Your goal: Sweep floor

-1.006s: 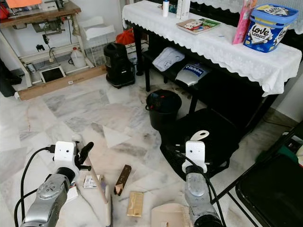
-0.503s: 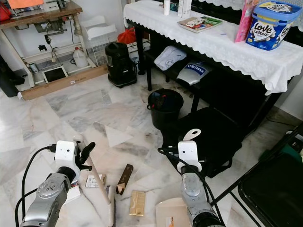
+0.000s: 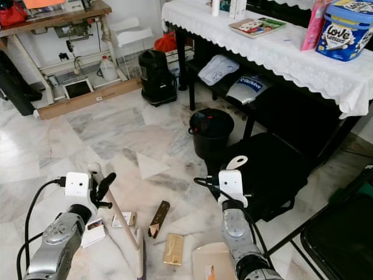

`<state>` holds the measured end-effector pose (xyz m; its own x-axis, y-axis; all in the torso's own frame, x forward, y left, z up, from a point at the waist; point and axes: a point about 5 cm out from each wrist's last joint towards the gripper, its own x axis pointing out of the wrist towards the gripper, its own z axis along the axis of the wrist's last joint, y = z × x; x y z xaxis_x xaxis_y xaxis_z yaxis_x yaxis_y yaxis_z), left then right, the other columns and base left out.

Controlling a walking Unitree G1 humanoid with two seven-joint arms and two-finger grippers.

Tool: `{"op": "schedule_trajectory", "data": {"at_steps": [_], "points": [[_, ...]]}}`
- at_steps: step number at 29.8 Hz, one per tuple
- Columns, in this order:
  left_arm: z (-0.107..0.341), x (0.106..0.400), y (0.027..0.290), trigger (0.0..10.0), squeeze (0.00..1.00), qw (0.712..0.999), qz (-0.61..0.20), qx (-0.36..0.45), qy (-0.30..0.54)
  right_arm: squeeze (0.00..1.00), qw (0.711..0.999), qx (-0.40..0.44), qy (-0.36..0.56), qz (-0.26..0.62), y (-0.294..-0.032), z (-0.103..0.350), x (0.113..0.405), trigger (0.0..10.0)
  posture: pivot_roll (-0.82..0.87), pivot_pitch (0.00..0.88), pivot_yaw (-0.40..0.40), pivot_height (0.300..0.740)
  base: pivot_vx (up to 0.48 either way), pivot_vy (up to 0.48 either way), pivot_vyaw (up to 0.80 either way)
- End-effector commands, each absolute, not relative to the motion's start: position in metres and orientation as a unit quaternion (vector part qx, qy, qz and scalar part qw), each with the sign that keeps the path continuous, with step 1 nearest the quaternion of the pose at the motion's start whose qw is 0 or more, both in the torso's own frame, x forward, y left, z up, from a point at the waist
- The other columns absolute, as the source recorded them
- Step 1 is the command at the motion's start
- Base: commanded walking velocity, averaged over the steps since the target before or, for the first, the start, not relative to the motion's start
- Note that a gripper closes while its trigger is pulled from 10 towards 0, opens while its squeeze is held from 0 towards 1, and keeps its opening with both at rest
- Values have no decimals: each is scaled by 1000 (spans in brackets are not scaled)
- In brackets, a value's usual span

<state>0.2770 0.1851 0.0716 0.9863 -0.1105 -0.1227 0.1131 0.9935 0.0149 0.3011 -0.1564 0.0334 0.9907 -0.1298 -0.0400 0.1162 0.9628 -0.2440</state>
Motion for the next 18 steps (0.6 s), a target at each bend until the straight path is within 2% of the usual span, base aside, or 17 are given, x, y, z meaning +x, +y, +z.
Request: {"op": "schedule_trajectory", "data": {"at_steps": [1, 18], "points": [[77, 278, 187, 10000, 0, 997, -56, 16, 55, 0, 989, -121, 45, -74, -162, 28, 297, 10000, 166, 31, 73, 740, 0, 0, 0], [81, 278, 190, 10000, 0, 998, -49, 18, 42, 0, 986, -143, -23, -84, -168, 56, 317, 10000, 176, 32, 74, 740, 0, 0, 0]]}}
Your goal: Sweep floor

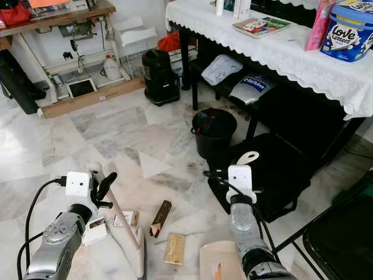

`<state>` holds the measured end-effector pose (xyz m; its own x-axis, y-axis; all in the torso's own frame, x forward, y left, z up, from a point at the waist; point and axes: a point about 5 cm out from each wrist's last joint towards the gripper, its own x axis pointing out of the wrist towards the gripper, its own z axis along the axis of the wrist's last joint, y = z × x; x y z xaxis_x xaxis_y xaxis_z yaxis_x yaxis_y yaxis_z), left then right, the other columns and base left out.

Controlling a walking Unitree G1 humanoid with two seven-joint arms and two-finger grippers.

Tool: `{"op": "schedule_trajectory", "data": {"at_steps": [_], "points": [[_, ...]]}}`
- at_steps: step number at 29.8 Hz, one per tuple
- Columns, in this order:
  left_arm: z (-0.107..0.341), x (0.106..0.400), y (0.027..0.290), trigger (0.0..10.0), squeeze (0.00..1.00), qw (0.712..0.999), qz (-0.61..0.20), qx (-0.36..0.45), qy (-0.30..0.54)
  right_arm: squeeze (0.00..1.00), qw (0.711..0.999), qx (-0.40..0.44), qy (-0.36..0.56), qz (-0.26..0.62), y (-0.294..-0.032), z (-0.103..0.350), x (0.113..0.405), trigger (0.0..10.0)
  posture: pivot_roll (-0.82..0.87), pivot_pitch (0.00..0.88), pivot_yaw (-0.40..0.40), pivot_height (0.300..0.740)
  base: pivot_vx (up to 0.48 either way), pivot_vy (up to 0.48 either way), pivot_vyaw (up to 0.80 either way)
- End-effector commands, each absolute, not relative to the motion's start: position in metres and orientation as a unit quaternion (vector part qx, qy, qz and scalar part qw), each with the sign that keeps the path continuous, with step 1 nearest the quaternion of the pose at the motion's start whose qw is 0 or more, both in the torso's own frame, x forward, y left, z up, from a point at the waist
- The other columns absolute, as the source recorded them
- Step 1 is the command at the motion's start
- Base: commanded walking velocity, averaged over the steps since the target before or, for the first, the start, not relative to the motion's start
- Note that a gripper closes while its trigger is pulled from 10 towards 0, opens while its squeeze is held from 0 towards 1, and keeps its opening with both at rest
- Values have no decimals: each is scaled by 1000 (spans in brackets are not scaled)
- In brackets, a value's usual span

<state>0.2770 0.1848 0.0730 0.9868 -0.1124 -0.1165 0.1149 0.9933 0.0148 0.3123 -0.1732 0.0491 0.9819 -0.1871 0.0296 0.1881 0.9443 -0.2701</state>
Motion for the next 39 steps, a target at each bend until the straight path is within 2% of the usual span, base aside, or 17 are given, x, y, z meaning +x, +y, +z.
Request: {"op": "schedule_trajectory", "data": {"at_steps": [1, 7, 12, 20, 28, 39], "points": [[82, 278, 190, 10000, 0, 998, -48, 18, 41, 0, 986, -143, -30, -82, -167, 58, 318, 10000, 177, 32, 74, 740, 0, 0, 0], [83, 278, 191, 10000, 0, 998, -50, 21, 37, 0, 986, -141, -19, -84, -165, 54, 316, 10000, 183, 37, 77, 740, 0, 0, 0], [85, 278, 187, 10000, 0, 997, -68, 20, 35, 0, 985, -148, 48, -77, -163, 26, 298, 10000, 199, 41, 82, 740, 0, 0, 0], [85, 275, 178, 10000, 0, 991, -117, 6, 57, 0, 980, -170, 94, -51, -156, 2, 278, 10000, 213, 53, 86, 740, 0, 0, 0], [78, 273, 168, 10000, 0, 984, -156, -27, 85, 0, 979, -169, 92, -69, -160, 5, 281, 10000, 205, 51, 90, 740, 0, 0, 0], [76, 271, 170, 10000, 0, 980, -170, -35, 98, 0, 981, -139, 55, -125, -172, 27, 299, 10000, 209, 45, 88, 740, 0, 0, 0]]}}
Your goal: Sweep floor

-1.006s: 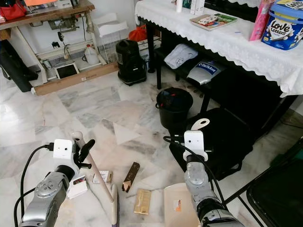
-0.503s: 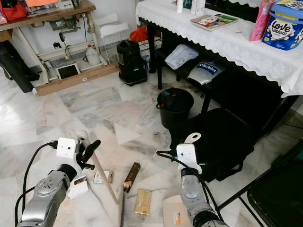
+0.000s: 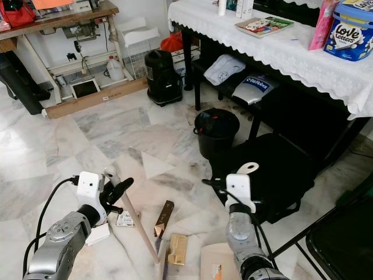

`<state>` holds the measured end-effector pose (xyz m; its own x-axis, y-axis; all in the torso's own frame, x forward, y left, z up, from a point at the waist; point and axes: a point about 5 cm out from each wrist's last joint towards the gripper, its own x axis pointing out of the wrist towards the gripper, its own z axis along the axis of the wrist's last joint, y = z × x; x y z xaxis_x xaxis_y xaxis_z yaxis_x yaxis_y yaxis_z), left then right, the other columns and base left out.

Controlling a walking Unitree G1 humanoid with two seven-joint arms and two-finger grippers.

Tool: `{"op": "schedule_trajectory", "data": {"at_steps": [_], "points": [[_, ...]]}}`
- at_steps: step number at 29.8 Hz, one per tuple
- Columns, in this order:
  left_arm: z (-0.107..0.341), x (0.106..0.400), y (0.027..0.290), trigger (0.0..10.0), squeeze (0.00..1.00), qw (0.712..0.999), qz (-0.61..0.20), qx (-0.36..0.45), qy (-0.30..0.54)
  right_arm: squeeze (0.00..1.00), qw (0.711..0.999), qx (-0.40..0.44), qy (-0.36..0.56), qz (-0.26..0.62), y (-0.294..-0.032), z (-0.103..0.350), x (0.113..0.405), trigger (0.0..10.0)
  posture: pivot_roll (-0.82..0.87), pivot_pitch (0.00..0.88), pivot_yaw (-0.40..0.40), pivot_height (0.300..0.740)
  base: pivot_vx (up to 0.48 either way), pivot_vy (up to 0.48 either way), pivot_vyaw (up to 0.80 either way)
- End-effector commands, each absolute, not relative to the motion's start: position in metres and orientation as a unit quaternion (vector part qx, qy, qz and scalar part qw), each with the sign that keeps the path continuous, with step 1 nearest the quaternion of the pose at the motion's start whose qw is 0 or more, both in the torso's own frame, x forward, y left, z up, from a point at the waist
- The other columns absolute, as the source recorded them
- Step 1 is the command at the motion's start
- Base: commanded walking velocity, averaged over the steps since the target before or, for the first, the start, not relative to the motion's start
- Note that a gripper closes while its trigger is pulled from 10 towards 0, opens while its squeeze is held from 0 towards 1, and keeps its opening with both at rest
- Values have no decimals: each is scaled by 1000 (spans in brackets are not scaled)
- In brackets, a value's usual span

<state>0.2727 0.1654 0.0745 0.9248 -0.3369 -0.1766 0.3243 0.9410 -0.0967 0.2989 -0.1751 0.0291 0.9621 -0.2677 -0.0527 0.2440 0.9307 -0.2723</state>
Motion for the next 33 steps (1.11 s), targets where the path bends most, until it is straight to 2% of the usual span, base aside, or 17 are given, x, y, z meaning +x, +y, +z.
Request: {"op": "schedule_trajectory", "data": {"at_steps": [1, 21, 26, 33], "points": [[76, 270, 171, 10000, 0, 980, -170, -35, 99, 0, 981, -138, 50, -125, -171, 30, 302, 10000, 211, 44, 87, 740, 0, 0, 0], [76, 269, 171, 10000, 0, 977, -183, -33, 105, 0, 986, -84, 5, -143, -173, 51, 316, 10000, 209, 23, 97, 740, 0, 0, 0], [78, 271, 169, 10000, 0, 977, -183, -33, 100, 0, 984, -113, -20, -136, -176, 64, 325, 10000, 213, 20, 93, 740, 0, 0, 0], [79, 267, 174, 10000, 0, 978, -180, -29, 101, 0, 985, -122, 12, -124, -174, 47, 315, 10000, 225, 29, 91, 740, 0, 0, 0]]}}
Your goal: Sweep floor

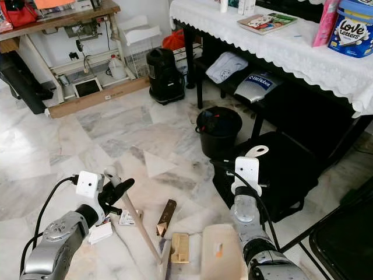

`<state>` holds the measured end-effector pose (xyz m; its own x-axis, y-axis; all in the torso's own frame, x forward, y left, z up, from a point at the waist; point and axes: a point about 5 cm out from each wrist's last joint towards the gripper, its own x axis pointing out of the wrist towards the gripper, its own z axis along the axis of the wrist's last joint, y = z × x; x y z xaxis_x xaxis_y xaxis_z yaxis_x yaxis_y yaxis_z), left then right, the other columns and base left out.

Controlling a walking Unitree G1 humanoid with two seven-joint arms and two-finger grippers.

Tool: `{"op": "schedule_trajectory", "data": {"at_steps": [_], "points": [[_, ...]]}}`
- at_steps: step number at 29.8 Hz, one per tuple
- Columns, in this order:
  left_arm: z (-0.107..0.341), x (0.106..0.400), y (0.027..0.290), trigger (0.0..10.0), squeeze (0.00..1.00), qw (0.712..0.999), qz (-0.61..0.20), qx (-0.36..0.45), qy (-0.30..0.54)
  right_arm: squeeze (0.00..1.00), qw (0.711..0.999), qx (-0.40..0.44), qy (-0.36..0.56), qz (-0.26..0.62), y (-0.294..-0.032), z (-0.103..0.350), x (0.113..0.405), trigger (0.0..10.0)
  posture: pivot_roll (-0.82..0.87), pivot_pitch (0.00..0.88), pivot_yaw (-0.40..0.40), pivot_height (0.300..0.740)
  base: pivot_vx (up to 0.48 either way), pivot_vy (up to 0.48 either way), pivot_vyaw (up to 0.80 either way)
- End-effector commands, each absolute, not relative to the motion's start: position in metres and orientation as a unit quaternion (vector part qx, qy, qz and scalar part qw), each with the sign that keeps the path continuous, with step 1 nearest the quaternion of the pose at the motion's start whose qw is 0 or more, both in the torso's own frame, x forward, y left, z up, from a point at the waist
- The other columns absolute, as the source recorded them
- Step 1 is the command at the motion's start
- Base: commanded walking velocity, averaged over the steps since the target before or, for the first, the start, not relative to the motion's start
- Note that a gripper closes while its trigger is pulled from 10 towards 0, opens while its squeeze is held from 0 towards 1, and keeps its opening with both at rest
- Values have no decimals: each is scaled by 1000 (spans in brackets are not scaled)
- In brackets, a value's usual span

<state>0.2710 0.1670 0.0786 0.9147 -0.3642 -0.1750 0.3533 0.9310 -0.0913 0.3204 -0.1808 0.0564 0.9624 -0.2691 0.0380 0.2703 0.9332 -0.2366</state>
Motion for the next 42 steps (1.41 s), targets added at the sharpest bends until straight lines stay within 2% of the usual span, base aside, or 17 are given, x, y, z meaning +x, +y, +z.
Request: {"op": "schedule_trajectory", "data": {"at_steps": [1, 10, 22, 26, 31, 37, 42], "points": [[79, 267, 174, 10000, 0, 978, -180, -28, 102, 0, 985, -122, 14, -123, -173, 46, 313, 10000, 225, 29, 91, 740, 0, 0, 0], [83, 269, 175, 10000, 0, 978, -181, -26, 98, 0, 982, -137, 61, -113, -171, 24, 297, 10000, 234, 30, 92, 740, 0, 0, 0], [81, 266, 173, 10000, 0, 975, -191, -26, 107, 0, 981, -142, 78, -107, -173, 17, 293, 10000, 234, 30, 91, 740, 0, 0, 0], [80, 267, 173, 10000, 0, 976, -193, 10, 101, 0, 978, -144, 113, -102, -171, 9, 289, 10000, 233, 32, 90, 740, 0, 0, 0], [81, 264, 159, 10000, 0, 966, -234, -37, 104, 0, 979, -123, 115, -113, -170, 8, 288, 10000, 225, 33, 90, 740, 0, 0, 0], [84, 265, 160, 10000, 0, 965, -240, -44, 101, 0, 980, -123, 113, -112, -170, 8, 288, 10000, 227, 33, 88, 740, 0, 0, 0], [90, 263, 156, 10000, 0, 957, -259, -92, 95, 0, 980, -121, 113, -111, -169, 9, 289, 10000, 226, 32, 88, 740, 0, 0, 0]]}}
